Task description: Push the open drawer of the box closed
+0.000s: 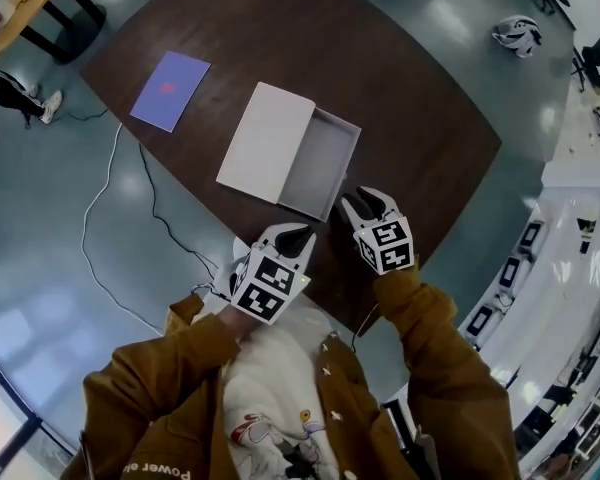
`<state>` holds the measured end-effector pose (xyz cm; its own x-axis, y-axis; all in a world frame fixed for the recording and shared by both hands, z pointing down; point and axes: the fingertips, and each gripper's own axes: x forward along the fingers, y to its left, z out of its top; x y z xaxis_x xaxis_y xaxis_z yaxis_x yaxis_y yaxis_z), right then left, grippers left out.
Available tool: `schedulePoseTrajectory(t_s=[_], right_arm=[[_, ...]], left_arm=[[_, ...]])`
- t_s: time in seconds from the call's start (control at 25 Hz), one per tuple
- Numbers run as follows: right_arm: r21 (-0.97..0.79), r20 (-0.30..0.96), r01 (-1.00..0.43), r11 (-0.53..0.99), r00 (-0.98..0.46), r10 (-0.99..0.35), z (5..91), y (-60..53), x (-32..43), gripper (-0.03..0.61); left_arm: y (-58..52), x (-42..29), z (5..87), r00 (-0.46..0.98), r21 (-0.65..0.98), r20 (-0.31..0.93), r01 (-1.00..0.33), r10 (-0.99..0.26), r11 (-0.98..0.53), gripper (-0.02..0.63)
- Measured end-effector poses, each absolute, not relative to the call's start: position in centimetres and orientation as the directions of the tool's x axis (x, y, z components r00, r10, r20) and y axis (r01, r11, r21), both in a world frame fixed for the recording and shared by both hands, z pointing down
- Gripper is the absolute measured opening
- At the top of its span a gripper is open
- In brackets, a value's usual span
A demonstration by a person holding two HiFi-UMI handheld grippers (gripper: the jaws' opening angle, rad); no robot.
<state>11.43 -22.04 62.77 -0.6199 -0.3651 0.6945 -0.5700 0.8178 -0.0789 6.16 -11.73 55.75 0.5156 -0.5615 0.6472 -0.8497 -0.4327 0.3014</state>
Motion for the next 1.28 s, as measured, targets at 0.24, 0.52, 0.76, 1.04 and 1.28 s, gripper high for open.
schedulePoseTrajectory(t_s=[0.24, 0.52, 0.76, 1.04, 1.28], right_arm=[[-0.003, 0.749, -0.451, 0.892, -0.593, -0.297, 64.6, -23.1, 11.5, 0.141], [0.073, 0.787, -0.303, 0.950, -0.567, -0.242, 66.1, -24.1, 11.5, 0.141], [0.115, 0.819, -0.186, 0.976, -0.539, -0.199, 67.3, -25.1, 11.1, 0.141], [0.118, 0.839, -0.094, 0.989, -0.524, -0.150, 68.4, -25.4, 10.5, 0.132], [0.114, 0.846, -0.053, 0.992, -0.518, -0.125, 69.0, -25.5, 10.0, 0.109]], left_arm=[[-12.2, 6.3, 56.5, 0.521, 0.318, 0.645, -0.848, -0.559, -0.424, 0.008], [-12.2, 6.5, 56.8, 0.512, 0.320, 0.661, -0.853, -0.548, -0.411, 0.031], [-12.3, 6.1, 57.1, 0.488, 0.306, 0.678, -0.867, -0.550, -0.392, 0.006], [-12.2, 5.9, 57.2, 0.485, 0.307, 0.680, -0.870, -0.550, -0.387, 0.006], [-12.5, 5.8, 57.1, 0.488, 0.309, 0.670, -0.869, -0.559, -0.387, 0.006]])
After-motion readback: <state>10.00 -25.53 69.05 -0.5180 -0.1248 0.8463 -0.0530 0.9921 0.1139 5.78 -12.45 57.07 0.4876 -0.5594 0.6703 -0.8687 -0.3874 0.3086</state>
